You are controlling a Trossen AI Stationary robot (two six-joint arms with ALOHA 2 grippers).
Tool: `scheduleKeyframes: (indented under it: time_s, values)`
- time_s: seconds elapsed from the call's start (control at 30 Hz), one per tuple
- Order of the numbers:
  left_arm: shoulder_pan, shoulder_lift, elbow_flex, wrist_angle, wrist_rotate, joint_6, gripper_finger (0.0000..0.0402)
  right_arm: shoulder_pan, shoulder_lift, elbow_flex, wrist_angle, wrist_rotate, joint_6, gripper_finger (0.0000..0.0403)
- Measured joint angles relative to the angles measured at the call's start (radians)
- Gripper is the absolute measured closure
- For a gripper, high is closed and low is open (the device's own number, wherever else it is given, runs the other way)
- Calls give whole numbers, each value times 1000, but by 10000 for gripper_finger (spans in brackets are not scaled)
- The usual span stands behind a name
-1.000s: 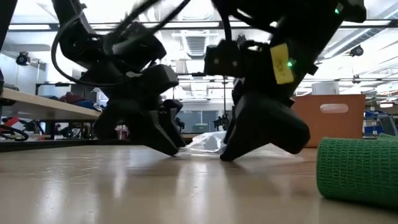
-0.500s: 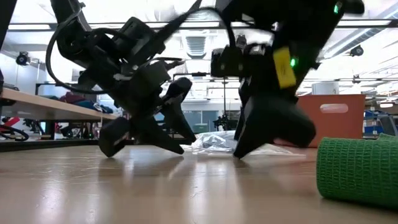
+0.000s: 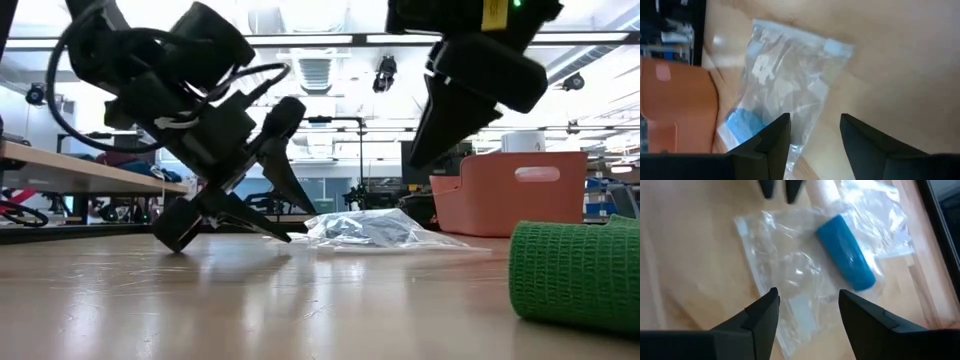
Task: Roll bandage
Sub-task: Put the transparent zip bag into the orange bin
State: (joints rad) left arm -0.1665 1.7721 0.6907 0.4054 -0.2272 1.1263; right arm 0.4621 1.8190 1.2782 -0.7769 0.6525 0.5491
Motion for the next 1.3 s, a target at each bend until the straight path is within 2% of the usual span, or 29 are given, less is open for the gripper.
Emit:
scheduleKeyframes:
  time_s: [0.27,0.53,0.87,1.0,1.17,1.3]
  values:
    - [11,12,0,7,37,57,216,0,-14,-55,2,21,85,204]
    - [20,17,-3,71,74,223,233,0,-14,-60,9,57,125,204]
    - [44,95,19,76,132,238,245,0,-14,-60,29,57,134,204]
    - [45,103,57,51,136,234,242,0,-14,-60,32,58,134,204]
    - [59,124,119,-25,194,253,249,0,-14,-60,35,80,132,204]
    - [71,165,157,-19,202,250,257,0,-14,-60,35,81,132,204]
